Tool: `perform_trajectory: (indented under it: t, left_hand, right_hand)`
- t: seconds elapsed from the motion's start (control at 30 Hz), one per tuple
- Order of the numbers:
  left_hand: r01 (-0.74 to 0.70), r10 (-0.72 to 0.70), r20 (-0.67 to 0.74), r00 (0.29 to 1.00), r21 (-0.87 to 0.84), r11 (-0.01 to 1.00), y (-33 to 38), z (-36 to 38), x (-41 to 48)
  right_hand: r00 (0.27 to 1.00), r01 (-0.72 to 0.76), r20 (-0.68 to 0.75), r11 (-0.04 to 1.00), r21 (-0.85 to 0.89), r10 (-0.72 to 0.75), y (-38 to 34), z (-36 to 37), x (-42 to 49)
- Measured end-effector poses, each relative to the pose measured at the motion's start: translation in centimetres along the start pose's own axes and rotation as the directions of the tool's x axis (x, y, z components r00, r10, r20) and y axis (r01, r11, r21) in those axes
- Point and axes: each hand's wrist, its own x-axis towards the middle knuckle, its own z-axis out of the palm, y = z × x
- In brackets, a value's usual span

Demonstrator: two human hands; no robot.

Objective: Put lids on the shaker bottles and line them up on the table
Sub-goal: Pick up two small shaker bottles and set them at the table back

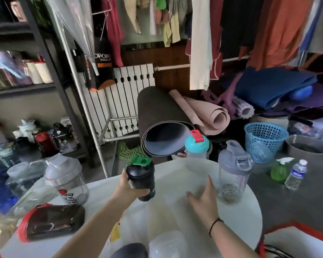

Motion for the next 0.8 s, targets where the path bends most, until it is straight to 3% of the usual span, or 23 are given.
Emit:
perform_trajectory:
  t: [0.13, 0.33, 0.53, 0.67, 0.8]
  left_hand:
    - [-0.094, 0.065, -0.110, 0.992, -0.288, 0.953, -0.1, 1.7, 1.6]
    - [-0.173, 0.130, -0.207, 0.970, -0.209, 0.962, -1.5, 2.3, 3.5]
    - [-0.250, 0.210, -0.198, 0.958, -0.208, 0.946, -2.9, 3.1, 3.8]
    - [-0.224, 0.192, -0.182, 0.964, -0.172, 0.959, -3.5, 2.6, 3.8]
    - [-0.183, 0.155, -0.176, 0.972, -0.156, 0.971, -3.3, 2.2, 3.9]
  right_hand:
    - [0.978, 0.025, -0.206, 1.000, 0.011, -0.022, -0.2, 1.6, 4.4]
    - [0.942, 0.065, -0.332, 0.997, 0.050, -0.045, -2.0, 3.6, 10.5]
    - [0.871, 0.025, -0.490, 1.000, -0.015, -0.030, -2.8, 4.8, 12.6]
    - [0.905, 0.109, -0.416, 0.994, 0.011, -0.095, -2.6, 5.2, 12.9]
    - [0.974, 0.196, -0.144, 0.970, 0.147, -0.175, -2.2, 4.8, 12.7]
